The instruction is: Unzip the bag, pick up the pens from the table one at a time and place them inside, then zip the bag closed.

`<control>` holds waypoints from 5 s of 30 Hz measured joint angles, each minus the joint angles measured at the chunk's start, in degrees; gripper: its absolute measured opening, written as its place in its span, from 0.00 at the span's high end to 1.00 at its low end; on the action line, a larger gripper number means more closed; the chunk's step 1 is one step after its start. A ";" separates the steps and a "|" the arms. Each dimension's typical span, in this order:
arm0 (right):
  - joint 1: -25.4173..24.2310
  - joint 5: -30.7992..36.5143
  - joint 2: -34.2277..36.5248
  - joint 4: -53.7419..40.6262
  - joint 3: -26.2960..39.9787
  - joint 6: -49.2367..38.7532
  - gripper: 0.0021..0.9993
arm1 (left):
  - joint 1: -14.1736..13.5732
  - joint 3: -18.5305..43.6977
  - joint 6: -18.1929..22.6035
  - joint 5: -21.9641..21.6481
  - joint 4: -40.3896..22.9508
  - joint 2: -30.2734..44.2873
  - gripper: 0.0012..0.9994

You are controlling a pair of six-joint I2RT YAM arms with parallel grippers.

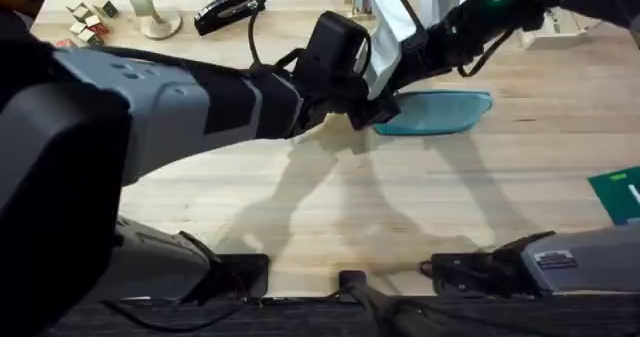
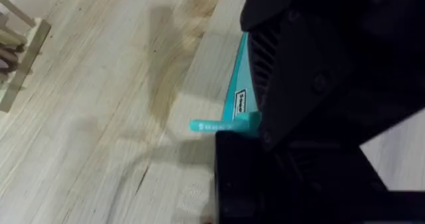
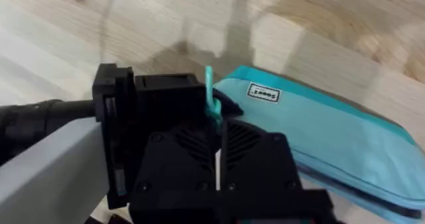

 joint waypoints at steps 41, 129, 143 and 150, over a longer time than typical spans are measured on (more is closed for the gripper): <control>-0.70 13.25 -16.73 -13.02 0.41 -12.57 0.00 | 0.26 0.00 -0.04 0.02 -0.02 0.00 0.87; -12.50 6.01 -14.95 -20.52 6.22 -73.61 0.97 | 6.40 0.15 10.34 -4.76 -28.52 -28.76 0.01; -12.50 6.01 -7.50 -20.28 6.22 -73.61 0.97 | 6.40 0.15 10.36 -4.76 -28.55 -28.79 0.01; -12.50 6.01 -2.77 -19.97 6.22 -73.61 0.97 | 6.40 0.15 10.36 -4.76 -28.55 -28.77 0.01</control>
